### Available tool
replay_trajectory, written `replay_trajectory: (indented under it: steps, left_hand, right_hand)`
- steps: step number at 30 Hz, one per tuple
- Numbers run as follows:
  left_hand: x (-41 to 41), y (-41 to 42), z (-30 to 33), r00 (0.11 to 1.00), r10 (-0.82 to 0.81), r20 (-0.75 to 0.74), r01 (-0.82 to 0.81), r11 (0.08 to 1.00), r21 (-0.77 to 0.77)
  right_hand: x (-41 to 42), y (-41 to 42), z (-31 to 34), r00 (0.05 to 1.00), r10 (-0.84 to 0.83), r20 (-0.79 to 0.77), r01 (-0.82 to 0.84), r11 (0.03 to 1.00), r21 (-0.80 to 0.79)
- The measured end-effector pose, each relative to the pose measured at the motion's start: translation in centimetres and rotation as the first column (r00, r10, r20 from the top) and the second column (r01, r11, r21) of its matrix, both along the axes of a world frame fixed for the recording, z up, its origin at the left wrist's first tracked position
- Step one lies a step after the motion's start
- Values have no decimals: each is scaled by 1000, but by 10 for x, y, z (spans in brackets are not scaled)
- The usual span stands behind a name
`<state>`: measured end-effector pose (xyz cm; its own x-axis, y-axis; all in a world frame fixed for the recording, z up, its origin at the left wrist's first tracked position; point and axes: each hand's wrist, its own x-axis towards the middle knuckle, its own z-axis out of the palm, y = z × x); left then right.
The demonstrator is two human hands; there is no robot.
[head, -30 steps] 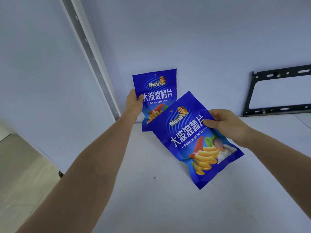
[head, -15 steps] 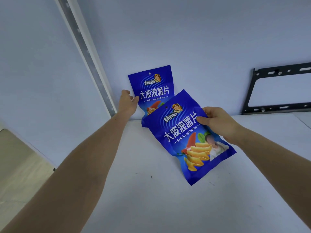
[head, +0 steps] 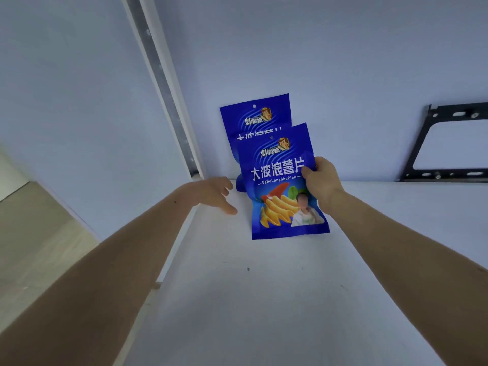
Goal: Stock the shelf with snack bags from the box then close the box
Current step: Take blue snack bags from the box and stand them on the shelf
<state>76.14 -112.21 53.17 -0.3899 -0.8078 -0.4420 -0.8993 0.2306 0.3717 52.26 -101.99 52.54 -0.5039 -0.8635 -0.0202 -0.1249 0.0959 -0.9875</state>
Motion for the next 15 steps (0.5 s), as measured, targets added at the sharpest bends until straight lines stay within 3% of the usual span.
replay_trajectory:
  steps: [4, 8, 10, 15]
  left_hand:
    - [-8, 12, -3, 999, -29, -14, 29, 998, 58]
    - [-20, 22, -19, 923, -84, -376, 119, 990, 71]
    - [-22, 25, -27, 883, -72, -463, 108, 993, 52]
    - [-23, 18, -43, 897, -40, -440, 4, 997, -82]
  right_hand:
    - [15, -20, -7, 1000, -21, 10, 21, 1000, -13]
    - [24, -31, -10, 999, -43, 11, 43, 999, -17]
    - [25, -34, -11, 999, -45, -29, 44, 999, -10]
    - [25, -40, -15, 1000, 1, -5, -1, 999, 42]
